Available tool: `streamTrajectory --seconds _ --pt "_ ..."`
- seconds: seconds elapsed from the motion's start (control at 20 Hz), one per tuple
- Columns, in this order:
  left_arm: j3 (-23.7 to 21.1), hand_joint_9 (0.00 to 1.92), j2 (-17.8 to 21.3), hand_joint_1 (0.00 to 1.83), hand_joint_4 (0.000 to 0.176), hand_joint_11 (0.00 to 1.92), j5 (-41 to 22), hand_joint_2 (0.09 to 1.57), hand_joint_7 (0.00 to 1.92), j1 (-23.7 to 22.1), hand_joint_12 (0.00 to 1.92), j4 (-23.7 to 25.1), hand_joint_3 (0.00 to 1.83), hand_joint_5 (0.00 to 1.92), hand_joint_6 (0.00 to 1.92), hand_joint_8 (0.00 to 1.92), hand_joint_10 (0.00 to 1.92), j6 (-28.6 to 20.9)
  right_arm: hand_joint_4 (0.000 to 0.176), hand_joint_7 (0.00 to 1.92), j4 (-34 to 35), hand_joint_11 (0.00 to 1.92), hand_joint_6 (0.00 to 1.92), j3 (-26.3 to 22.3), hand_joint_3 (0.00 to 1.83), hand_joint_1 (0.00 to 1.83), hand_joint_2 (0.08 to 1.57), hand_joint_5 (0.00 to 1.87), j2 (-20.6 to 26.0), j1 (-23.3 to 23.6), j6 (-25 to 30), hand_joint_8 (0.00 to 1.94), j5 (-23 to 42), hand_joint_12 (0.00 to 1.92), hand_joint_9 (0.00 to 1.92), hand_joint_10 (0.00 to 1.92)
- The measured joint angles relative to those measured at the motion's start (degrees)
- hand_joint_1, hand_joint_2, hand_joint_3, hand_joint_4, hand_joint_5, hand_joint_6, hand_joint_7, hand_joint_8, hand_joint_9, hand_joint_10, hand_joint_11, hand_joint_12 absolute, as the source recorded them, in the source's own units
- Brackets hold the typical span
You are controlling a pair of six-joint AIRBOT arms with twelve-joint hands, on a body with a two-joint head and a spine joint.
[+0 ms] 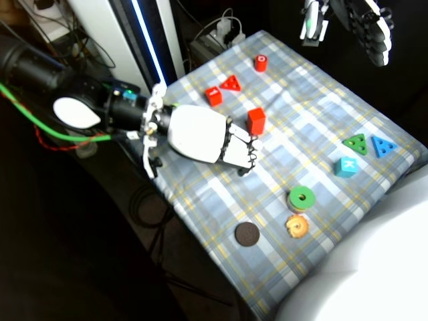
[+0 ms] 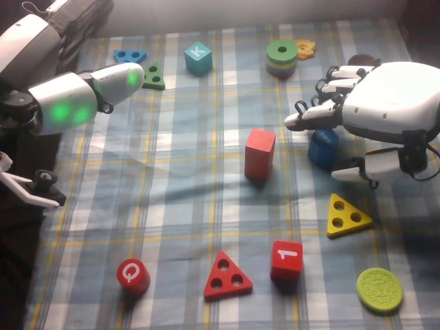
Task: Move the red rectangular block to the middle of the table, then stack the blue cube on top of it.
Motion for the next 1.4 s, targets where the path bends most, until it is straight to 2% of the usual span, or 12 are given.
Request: streamTrajectory --seconds 0.05,0.15,0.2,0.25,0.3,0.4,0.55,0.95,1.05,1.1,1.25,1.4 --pt "-0.11 0.00 0.07 0.81 0.000 0.01 -0.28 1.24 0.01 0.22 0.03 -0.11 0.00 0.04 0.01 0.00 0.00 -0.02 0.000 0.54 -0.35 0.00 0.02 0.00 0.00 0.82 1.24 0.45 0.00 0.00 0.00 0.63 -0.48 1.65 0.20 1.16" --pt "-0.11 0.00 0.13 0.82 0.000 0.00 -0.48 1.24 0.01 0.42 0.03 -0.11 0.00 0.05 0.01 0.00 0.00 0.00 0.000 0.54 -0.61 0.00 0.03 0.00 0.00 0.84 1.25 0.48 0.00 0.00 0.00 0.71 -0.94 1.67 0.22 1.16" --pt "-0.11 0.00 0.24 0.83 0.000 0.00 -0.66 1.23 0.02 0.57 0.05 -0.09 0.00 0.05 0.01 0.00 0.00 0.00 0.000 0.65 -0.79 0.00 0.06 0.28 0.00 1.18 1.27 0.57 -0.28 0.02 0.02 1.34 -0.87 1.74 0.28 1.27" --pt "-0.11 0.00 0.24 0.83 0.000 0.00 -0.72 1.23 0.02 0.63 0.05 -0.09 0.00 0.06 0.01 0.01 0.00 0.00 0.000 0.77 -0.79 0.00 1.20 0.48 0.00 1.17 1.30 0.50 -0.55 0.13 0.09 1.44 -1.18 1.79 0.34 1.29" --pt "-0.11 0.00 0.24 0.82 0.000 0.00 -0.72 1.24 0.02 0.63 0.05 -0.24 0.00 0.05 0.00 0.00 0.00 0.00 0.000 0.86 -0.81 0.00 1.31 0.81 0.00 1.20 1.25 0.59 -0.96 0.22 0.15 1.37 -1.16 1.78 0.46 1.21" --pt "-0.11 0.00 0.24 0.82 0.000 0.00 -0.87 1.24 0.02 0.63 0.02 0.09 0.00 0.05 0.00 0.00 0.00 -0.02 0.000 0.85 -0.72 0.00 1.31 1.81 0.00 1.18 1.25 0.65 -1.97 0.85 0.20 1.41 -0.63 1.82 0.49 1.21" --pt "-0.11 0.00 0.24 0.82 0.000 0.00 -0.92 1.24 0.02 0.66 0.03 -0.22 0.00 0.05 0.00 0.00 0.00 -0.07 0.000 0.79 -0.76 0.03 1.22 2.12 0.00 1.19 1.26 0.68 -2.34 1.27 0.20 1.57 -0.57 1.92 0.42 1.70" --pt "-0.11 0.00 0.24 0.79 0.006 0.02 -1.42 1.25 0.02 1.81 0.01 -1.84 0.00 0.04 0.00 0.00 0.00 -0.20 0.002 0.70 -1.92 0.00 1.35 0.46 0.00 1.12 1.28 0.68 -0.98 3.69 0.17 1.54 -1.75 1.92 0.36 1.48" --pt "-0.13 0.00 0.24 0.79 0.015 0.00 -2.01 1.25 0.01 2.43 0.01 -1.77 0.00 0.04 0.00 0.00 0.00 -0.20 0.000 0.72 -3.32 0.23 1.20 -0.70 0.00 1.17 1.27 0.70 -0.31 4.87 0.20 1.65 -0.94 1.92 0.45 1.84" --pt "-0.26 0.00 0.35 0.82 0.009 0.01 -2.05 1.26 0.02 2.54 0.01 -2.34 0.00 0.04 0.00 0.00 0.00 -0.24 0.000 0.69 -4.09 0.33 1.39 -1.44 0.00 1.17 1.28 0.67 0.07 5.53 0.17 1.56 0.09 1.92 0.49 1.90" --pt "-0.59 0.00 0.83 0.89 0.000 0.03 -3.52 1.26 0.02 3.56 0.02 -3.08 0.00 0.06 0.01 0.00 0.00 -0.26 0.000 0.83 -6.32 0.39 1.23 -2.36 0.00 1.18 1.23 0.73 0.20 7.21 0.22 1.40 2.29 1.90 0.58 1.50" --pt "-1.09 0.00 1.05 0.89 0.000 0.01 -4.66 1.25 0.02 5.14 0.01 -4.46 0.00 0.06 0.01 0.00 0.00 -0.33 0.000 0.92 -8.41 0.56 0.99 -2.47 0.00 1.24 1.18 0.82 0.20 9.38 0.17 1.37 2.58 1.91 0.78 1.55"
